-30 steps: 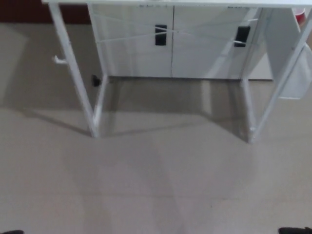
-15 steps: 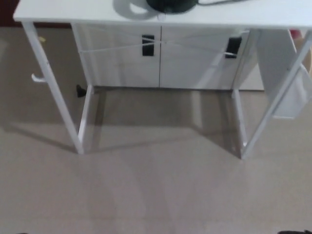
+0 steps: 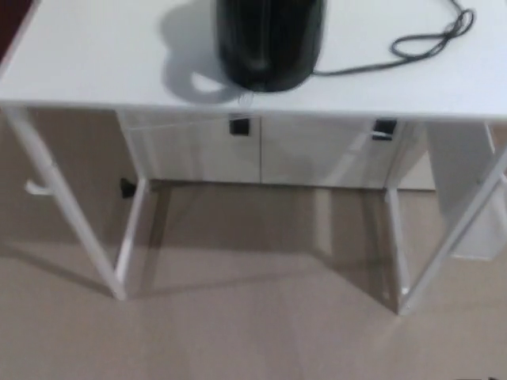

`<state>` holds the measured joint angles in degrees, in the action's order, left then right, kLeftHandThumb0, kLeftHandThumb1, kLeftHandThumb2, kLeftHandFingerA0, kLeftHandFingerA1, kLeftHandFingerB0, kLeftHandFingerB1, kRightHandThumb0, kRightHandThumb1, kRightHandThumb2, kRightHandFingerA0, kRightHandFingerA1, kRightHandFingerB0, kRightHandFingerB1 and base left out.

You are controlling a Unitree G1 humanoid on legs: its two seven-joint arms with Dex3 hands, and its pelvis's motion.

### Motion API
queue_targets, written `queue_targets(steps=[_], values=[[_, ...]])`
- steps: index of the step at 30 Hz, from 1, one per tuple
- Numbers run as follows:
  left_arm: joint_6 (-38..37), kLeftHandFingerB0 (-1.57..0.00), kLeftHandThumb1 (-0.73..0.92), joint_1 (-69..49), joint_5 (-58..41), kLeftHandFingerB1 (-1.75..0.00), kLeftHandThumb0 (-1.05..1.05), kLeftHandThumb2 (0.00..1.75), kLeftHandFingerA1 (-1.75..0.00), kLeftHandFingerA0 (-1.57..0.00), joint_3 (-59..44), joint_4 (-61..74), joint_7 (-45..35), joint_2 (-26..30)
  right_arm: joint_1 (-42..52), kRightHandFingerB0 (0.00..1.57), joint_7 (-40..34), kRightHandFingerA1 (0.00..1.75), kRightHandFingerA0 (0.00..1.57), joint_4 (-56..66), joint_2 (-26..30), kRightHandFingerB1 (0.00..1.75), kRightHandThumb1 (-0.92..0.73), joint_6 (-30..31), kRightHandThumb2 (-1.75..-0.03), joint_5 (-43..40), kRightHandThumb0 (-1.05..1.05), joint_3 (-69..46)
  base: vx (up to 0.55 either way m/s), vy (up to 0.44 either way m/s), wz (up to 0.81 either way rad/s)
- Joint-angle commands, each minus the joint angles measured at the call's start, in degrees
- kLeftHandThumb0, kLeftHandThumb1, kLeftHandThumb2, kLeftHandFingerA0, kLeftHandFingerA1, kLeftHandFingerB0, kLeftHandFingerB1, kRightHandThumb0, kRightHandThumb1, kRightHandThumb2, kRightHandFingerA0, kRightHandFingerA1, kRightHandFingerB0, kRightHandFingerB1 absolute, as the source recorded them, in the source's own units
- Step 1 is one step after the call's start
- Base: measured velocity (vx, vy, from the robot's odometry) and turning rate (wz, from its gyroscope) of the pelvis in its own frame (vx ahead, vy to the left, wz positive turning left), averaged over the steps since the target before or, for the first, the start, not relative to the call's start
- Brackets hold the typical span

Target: The robot walk towards a table in front and click the button on the base of the boilling pot using its left middle finger

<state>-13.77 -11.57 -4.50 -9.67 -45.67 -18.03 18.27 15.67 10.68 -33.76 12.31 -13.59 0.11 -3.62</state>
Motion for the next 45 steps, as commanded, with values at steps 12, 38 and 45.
queue_targets(steps=[12,38,45], values=[[-1.94,-0.48,0.47,0.35,2.06,-0.35,-0.35,0.54,-0.42,-0.71,0.50,-1.04,0.86,1.97,-0.04,0.60,-0.03,0.63,0.80,0.78,0.58,0.56,-0.41,1.24,-0.60,0.30,-0.24,0.53,0.29,0.029,-0.06],[-1.13,-0.43,0.41,1.49,1.36,-0.44,-0.41,0.68,-0.50,-0.61,0.63,-1.42,0.25,2.59,-1.99,0.61,0.09,0.64,0.78,-1.28,-0.25,0.56,-0.42,1.69,-0.61,0.03,-0.25,0.57,0.11,-0.049,-0.04],[-1.73,-0.50,0.47,1.85,2.20,-0.36,-0.33,0.54,-0.42,-0.71,1.41,-1.98,0.75,2.80,-2.07,0.60,0.19,0.64,0.81,-2.19,-0.20,0.56,-0.42,0.75,-0.60,0.29,-0.24,0.77,-0.01,0.126,0.03]])
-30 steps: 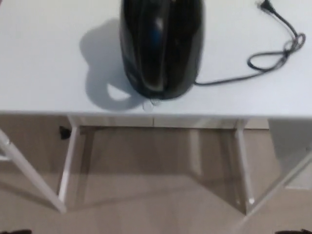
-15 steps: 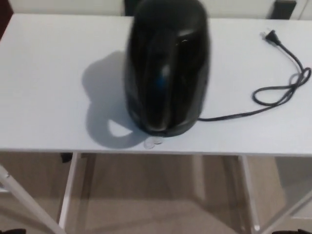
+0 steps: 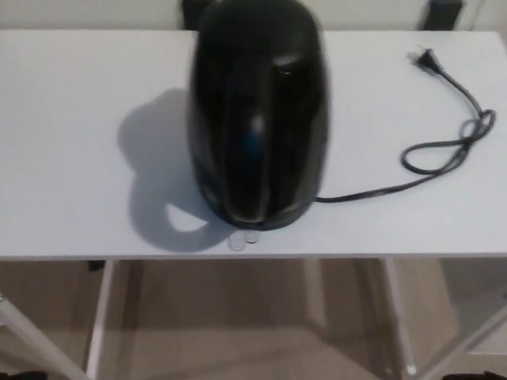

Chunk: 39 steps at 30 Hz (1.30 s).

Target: The robot walk towards a table in front and click the button on the base of the boilling pot using its left middle finger

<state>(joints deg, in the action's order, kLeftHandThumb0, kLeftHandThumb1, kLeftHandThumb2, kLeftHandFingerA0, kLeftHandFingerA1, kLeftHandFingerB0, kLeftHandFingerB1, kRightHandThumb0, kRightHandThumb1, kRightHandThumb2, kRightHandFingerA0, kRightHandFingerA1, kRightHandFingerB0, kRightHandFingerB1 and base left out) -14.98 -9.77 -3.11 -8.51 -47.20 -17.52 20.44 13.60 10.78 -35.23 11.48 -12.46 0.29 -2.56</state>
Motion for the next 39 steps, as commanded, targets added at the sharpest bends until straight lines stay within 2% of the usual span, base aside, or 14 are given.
queue_targets(steps=[1,5,6,7,8,9,11,18,22,26,28,36,37,39], values=[[-0.63,-0.50,0.46,0.13,0.70,-0.36,-0.34,0.54,-0.42,-0.73,0.25,-0.67,0.11,0.61,-0.02,0.61,0.03,0.64,0.81,-0.85,0.61,0.56,-0.42,-0.54,-0.60,0.16,-0.24,-0.28,0.04,0.152,0.06],[-1.36,-0.50,0.47,-0.24,0.46,-0.36,-0.33,0.54,-0.42,-0.71,0.32,-0.73,-0.40,0.57,0.17,0.63,-0.27,0.60,0.84,-0.78,0.69,0.51,-0.45,-0.33,-0.53,0.62,-0.19,-0.04,0.02,0.026,0.07],[-1.69,-0.45,0.39,-0.55,0.89,-0.45,-0.44,0.69,-0.53,-0.68,0.53,-0.40,0.02,0.67,0.42,0.61,-0.14,0.64,0.81,-0.63,0.64,0.56,-0.41,-0.41,-0.60,0.47,-0.25,-0.08,0.00,0.000,0.00],[-1.66,-0.44,0.40,-0.69,1.31,-0.45,-0.44,0.70,-0.53,-0.67,0.86,0.29,0.34,0.77,0.40,0.61,-0.10,0.64,0.81,-0.44,0.64,0.56,-0.41,-0.41,-0.60,0.41,-0.25,-0.13,0.00,0.000,0.00],[-1.50,-0.49,0.47,-0.81,1.51,-0.36,-0.36,0.55,-0.41,-0.71,1.14,0.94,0.37,0.83,0.40,0.60,0.00,0.64,0.79,-0.12,0.68,0.56,-0.41,-0.24,-0.61,0.34,-0.26,-0.16,0.00,0.000,0.00],[-1.30,-0.44,0.40,-1.00,1.67,-0.45,-0.44,0.70,-0.52,-0.63,1.47,1.73,0.36,0.87,0.48,0.60,0.19,0.64,0.78,0.47,0.68,0.56,-0.41,0.18,-0.61,0.12,-0.26,-0.25,0.00,0.000,0.00],[-1.46,-0.42,0.40,-0.89,1.73,-0.45,-0.45,0.70,-0.51,-0.60,1.78,2.32,0.31,0.88,0.37,0.60,0.15,0.64,0.79,1.28,0.47,0.56,-0.41,1.01,-0.60,-0.32,-0.26,-0.56,0.00,-0.085,0.01],[-0.46,-0.41,0.40,-1.16,1.66,-0.43,-0.44,0.68,-0.49,-0.59,2.39,5.21,0.41,0.71,-1.08,0.62,-0.91,0.63,0.81,1.20,0.72,0.56,-0.42,1.38,-0.60,0.93,-0.25,-0.23,0.00,0.000,0.00],[-1.10,-0.41,0.40,-0.60,2.52,-0.44,-0.45,0.69,-0.50,-0.60,3.06,5.53,0.86,1.02,-1.68,0.65,-1.00,0.61,0.85,1.35,0.65,0.52,-0.44,1.36,-0.52,0.78,-0.19,-0.40,0.00,0.000,0.00],[-2.62,-0.42,0.41,-2.59,3.17,-0.44,-0.45,0.70,-0.51,-0.62,3.78,5.59,1.23,0.94,0.87,0.65,-0.44,0.60,0.84,2.59,1.11,0.52,-0.44,0.45,-0.52,0.90,-0.18,-0.31,0.00,0.000,0.00],[-2.27,-0.42,0.40,-3.40,2.62,-0.44,-0.44,0.69,-0.51,-0.63,3.68,6.09,0.93,0.38,1.54,0.61,-0.51,0.63,0.81,2.88,1.21,0.56,-0.41,0.79,-0.60,0.93,-0.26,-0.36,0.00,0.000,0.00],[-3.60,-0.35,0.43,-3.19,4.89,-0.43,-0.48,0.71,-0.48,-0.51,6.24,10.66,-0.15,0.81,-1.70,0.60,0.58,0.63,0.79,3.74,1.84,0.55,-0.42,2.48,-0.60,0.13,-0.25,-0.91,0.00,0.000,0.00],[-5.00,-0.39,0.51,-4.18,6.22,-0.33,-0.42,0.56,-0.37,-0.54,7.55,12.57,-0.28,1.15,-1.76,0.61,0.58,0.62,0.80,3.97,1.97,0.55,-0.42,2.54,-0.60,0.32,-0.25,-0.82,0.00,0.000,0.00],[-7.78,-0.37,0.52,-6.01,9.73,-0.33,-0.43,0.56,-0.36,-0.52,10.34,15.85,1.29,1.78,-1.64,0.64,0.39,0.59,0.84,4.11,2.11,0.51,-0.44,2.37,-0.52,0.53,-0.18,-0.76,0.00,0.000,0.00]])
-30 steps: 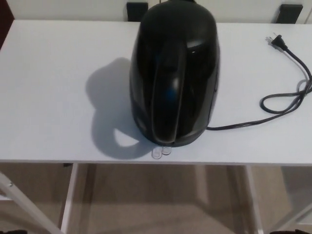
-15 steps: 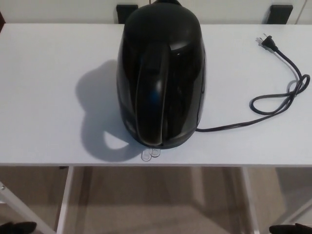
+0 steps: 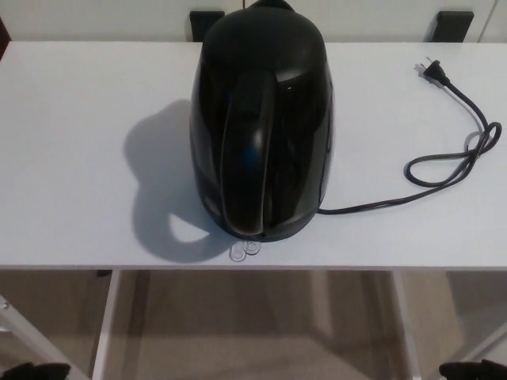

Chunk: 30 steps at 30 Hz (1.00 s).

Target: The robot walk towards a table in front and click the button on the base of the boilling pot using its left middle finger

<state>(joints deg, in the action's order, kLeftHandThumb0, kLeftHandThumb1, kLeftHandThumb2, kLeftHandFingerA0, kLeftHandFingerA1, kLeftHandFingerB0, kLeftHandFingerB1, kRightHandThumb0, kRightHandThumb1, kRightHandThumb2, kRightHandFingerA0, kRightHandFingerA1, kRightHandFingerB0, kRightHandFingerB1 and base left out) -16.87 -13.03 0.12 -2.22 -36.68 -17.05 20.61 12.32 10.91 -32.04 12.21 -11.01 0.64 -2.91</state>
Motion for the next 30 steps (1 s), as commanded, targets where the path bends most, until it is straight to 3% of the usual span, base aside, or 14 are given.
queue_targets(steps=[1,2,5,6,7,8,9,10,14,16,25,26,29,30], values=[[-6.20,-0.35,0.55,-4.72,9.62,-0.33,-0.45,0.57,-0.35,-0.48,6.12,9.37,2.12,2.51,0.12,0.65,-0.14,0.59,0.85,1.28,1.16,0.51,-0.44,1.21,-0.52,0.25,-0.18,-0.35,0.00,0.000,0.00],[-8.57,-0.27,0.49,-5.95,11.82,-0.41,-0.48,0.73,-0.44,-0.37,7.93,12.05,2.42,3.13,0.13,0.63,-0.21,0.59,0.85,1.10,1.07,0.51,-0.44,1.22,-0.52,0.28,-0.19,-0.27,0.00,0.000,0.00],[-13.58,-0.19,0.52,-8.50,21.20,-0.40,-0.52,0.76,-0.43,-0.31,13.71,20.74,4.67,5.92,0.23,0.65,-0.76,0.58,0.86,1.43,0.99,0.51,-0.44,2.03,-0.52,0.93,-0.19,0.19,0.00,0.000,0.00],[-13.66,-0.19,0.52,-8.64,21.93,-0.40,-0.52,0.76,-0.43,-0.31,14.17,21.41,4.99,6.21,0.24,0.65,-0.82,0.58,0.86,1.50,1.00,0.51,-0.44,2.13,-0.52,1.00,-0.19,0.24,0.00,0.000,0.00],[-15.71,-0.19,0.65,-8.72,26.78,-0.29,-0.45,0.61,-0.32,-0.31,15.74,24.58,6.59,7.90,-0.08,0.65,-0.73,0.58,0.84,1.27,0.92,0.51,-0.44,2.06,-0.52,0.81,-0.20,0.20,0.00,0.000,0.00],[-17.92,-0.15,0.56,-8.12,31.99,-0.37,-0.51,0.74,-0.38,-0.21,16.96,26.90,9.42,9.24,-0.42,0.65,-0.55,0.58,0.84,1.24,0.91,0.51,-0.44,1.59,-0.52,0.55,-0.19,0.08,0.00,0.000,0.00],[-19.27,0.00,0.66,-6.93,45.64,-0.48,-0.27,1.11,-0.48,0.00,19.98,33.84,15.33,12.64,-1.07,0.65,-0.48,0.59,0.85,0.20,0.94,0.51,-0.45,1.25,-0.53,0.49,-0.17,0.03,0.00,0.000,0.00],[-19.74,-0.06,0.67,-6.43,48.91,-0.23,-0.45,0.78,-0.30,-0.05,20.89,36.10,16.63,13.51,-1.42,0.64,-0.43,0.59,0.84,-0.04,0.89,0.51,-0.45,1.35,-0.53,0.35,-0.17,-0.03,0.00,0.000,0.00],[-20.08,-0.04,0.64,-5.18,55.55,-0.15,-0.39,0.78,-0.20,-0.06,23.06,42.73,17.72,15.55,-1.28,0.65,-0.11,0.59,0.83,0.71,1.00,0.51,-0.44,1.72,-0.52,0.06,-0.19,-0.16,0.00,0.000,0.00],[-20.39,-0.03,0.60,-3.49,58.97,-0.17,-0.40,0.78,-0.21,-0.04,24.53,45.55,18.61,16.73,-1.22,0.65,-0.04,0.63,0.80,0.76,0.86,0.56,-0.40,1.15,-0.60,-0.28,-0.26,-0.39,0.00,0.000,0.00],[-17.18,-0.01,0.62,5.65,71.50,-0.20,-0.52,0.76,-0.28,-0.04,30.96,48.11,27.80,20.52,-1.59,0.66,0.57,0.58,0.85,1.21,1.15,0.52,-0.44,0.82,-0.52,-0.18,-0.21,-0.19,0.00,0.000,0.00],[-16.98,0.00,0.43,6.93,72.33,-0.31,-0.49,0.83,-0.35,0.00,31.64,47.69,29.03,20.78,-1.82,0.67,0.44,0.57,0.84,1.04,1.23,0.52,-0.44,0.82,-0.53,0.03,-0.22,-0.12,0.00,0.000,0.00],[-16.78,0.00,0.43,9.40,72.75,-0.27,-0.51,0.82,-0.30,0.00,32.80,46.89,29.73,21.01,-2.13,0.67,-0.26,0.56,0.86,1.50,1.52,0.51,-0.44,1.54,-0.53,0.88,-0.25,0.14,0.00,0.000,0.00],[-17.04,-0.03,0.61,10.14,72.11,-0.19,-0.51,0.77,-0.24,-0.04,32.83,46.88,29.43,20.84,-2.19,0.68,-0.35,0.57,0.85,1.60,1.64,0.51,-0.44,1.57,-0.53,1.09,-0.24,0.22,0.00,0.000,0.00]])
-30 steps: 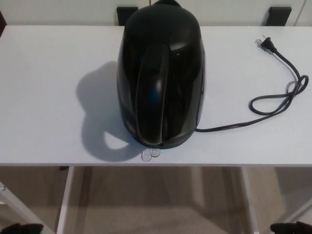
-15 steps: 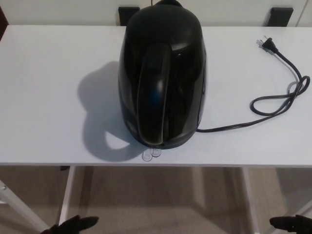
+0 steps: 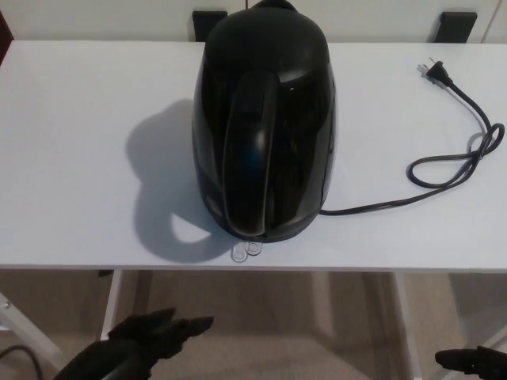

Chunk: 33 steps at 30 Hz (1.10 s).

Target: The robot walk towards a table in front and click the button on the base of the boilling pot using its left middle finger

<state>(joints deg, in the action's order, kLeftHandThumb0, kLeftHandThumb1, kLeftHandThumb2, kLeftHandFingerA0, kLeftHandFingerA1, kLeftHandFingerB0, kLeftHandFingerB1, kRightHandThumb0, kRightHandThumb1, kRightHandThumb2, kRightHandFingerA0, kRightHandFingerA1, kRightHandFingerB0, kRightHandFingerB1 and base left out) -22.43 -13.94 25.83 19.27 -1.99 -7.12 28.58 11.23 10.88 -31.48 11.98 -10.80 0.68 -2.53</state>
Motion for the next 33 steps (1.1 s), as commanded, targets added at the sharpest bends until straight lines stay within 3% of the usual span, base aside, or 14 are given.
queue_targets(steps=[1,3,4,5,13,14,15,16,17,19,22,28,29,33], values=[[-11.92,-0.03,0.61,11.83,45.66,-0.19,-0.51,0.77,-0.24,-0.04,11.31,12.15,19.55,12.62,-1.15,0.68,-0.31,0.57,0.85,1.00,1.99,0.51,-0.44,1.17,-0.53,1.17,-0.24,-0.12,0.00,0.000,0.00],[-12.05,-0.05,0.59,12.45,44.97,-0.18,-0.49,0.74,-0.21,-0.06,11.15,12.96,18.66,12.77,-1.19,0.66,0.06,0.57,0.84,1.18,2.04,0.51,-0.45,1.14,-0.53,1.02,-0.23,-0.08,0.00,0.000,0.00],[-11.75,0.00,0.43,12.87,45.29,-0.30,-0.49,0.83,-0.31,0.00,11.54,12.88,19.24,12.88,-1.24,0.67,0.13,0.57,0.84,1.12,2.01,0.51,-0.44,1.03,-0.53,0.96,-0.22,-0.09,0.00,0.000,0.00],[-11.36,-0.04,0.65,13.48,45.95,-0.25,-0.47,0.59,-0.25,-0.06,12.23,12.19,21.14,12.95,-1.47,0.64,0.19,0.61,0.79,0.79,1.85,0.56,-0.41,1.11,-0.60,0.72,-0.27,-0.18,0.00,0.000,0.00],[-9.19,-0.08,0.60,15.71,46.52,-0.20,-0.47,0.62,-0.24,-0.08,14.90,11.24,22.21,13.27,-1.48,0.64,0.50,0.58,0.83,1.11,1.86,0.51,-0.45,1.15,-0.53,0.61,-0.22,-0.07,0.00,0.000,0.00],[-8.79,-0.03,0.58,15.93,46.66,-0.20,-0.50,0.75,-0.27,-0.05,15.05,11.60,21.36,13.47,-1.65,0.65,0.63,0.58,0.83,0.87,1.82,0.51,-0.45,0.72,-0.53,0.48,-0.22,-0.12,0.00,0.000,0.00],[-8.19,-0.02,0.58,16.04,47.01,-0.18,-0.51,0.75,-0.25,-0.04,15.37,11.88,21.05,13.66,-1.67,0.64,0.78,0.62,0.79,0.75,1.80,0.57,-0.41,0.49,-0.61,0.34,-0.28,-0.16,0.00,0.000,0.00],[-8.02,-0.06,0.61,16.14,47.04,-0.20,-0.44,0.62,-0.26,-0.08,15.70,11.76,21.62,13.69,-1.66,0.65,0.75,0.59,0.84,0.67,1.77,0.51,-0.45,0.36,-0.53,0.36,-0.22,-0.15,0.00,0.000,0.00],[-7.80,-0.02,0.59,16.29,47.21,-0.19,-0.52,0.73,-0.27,-0.05,16.03,11.78,21.93,13.77,-1.70,0.65,0.73,0.59,0.84,0.50,1.82,0.51,-0.44,0.15,-0.53,0.42,-0.22,-0.14,0.00,0.000,0.00],[-7.48,-0.01,0.58,16.48,47.19,-0.19,-0.52,0.76,-0.28,-0.04,16.41,12.26,21.22,14.04,-1.68,0.65,0.92,0.58,0.83,0.42,2.02,0.51,-0.45,-0.23,-0.53,0.57,-0.22,-0.02,0.00,0.000,0.00],[-7.38,-0.01,0.57,16.69,47.04,-0.18,-0.52,0.74,-0.31,-0.06,16.94,12.36,21.83,14.49,-1.75,0.64,0.63,0.60,0.79,0.96,1.98,0.55,-0.41,1.14,-0.60,0.73,-0.27,0.05,0.00,0.000,0.00],[-5.82,-0.01,0.57,16.91,47.71,-0.19,-0.50,0.73,-0.31,-0.07,18.33,11.85,23.74,14.77,-1.81,0.65,1.08,0.57,0.82,0.80,2.07,0.51,-0.44,1.09,-0.52,0.56,-0.21,0.10,0.00,0.000,0.00],[-5.82,-0.07,0.62,17.19,47.55,-0.25,-0.44,0.58,-0.27,-0.13,18.52,11.39,24.86,14.71,-1.95,0.65,1.21,0.58,0.82,0.65,1.96,0.51,-0.44,1.10,-0.52,0.33,-0.21,0.02,0.00,0.000,0.00],[-5.61,-0.09,0.63,18.18,47.17,-0.20,-0.43,0.63,-0.28,-0.11,18.79,11.10,25.09,14.83,-2.09,0.66,1.03,0.60,0.84,0.46,2.02,0.51,-0.44,0.45,-0.52,0.67,-0.26,0.18,0.00,0.000,0.00]])
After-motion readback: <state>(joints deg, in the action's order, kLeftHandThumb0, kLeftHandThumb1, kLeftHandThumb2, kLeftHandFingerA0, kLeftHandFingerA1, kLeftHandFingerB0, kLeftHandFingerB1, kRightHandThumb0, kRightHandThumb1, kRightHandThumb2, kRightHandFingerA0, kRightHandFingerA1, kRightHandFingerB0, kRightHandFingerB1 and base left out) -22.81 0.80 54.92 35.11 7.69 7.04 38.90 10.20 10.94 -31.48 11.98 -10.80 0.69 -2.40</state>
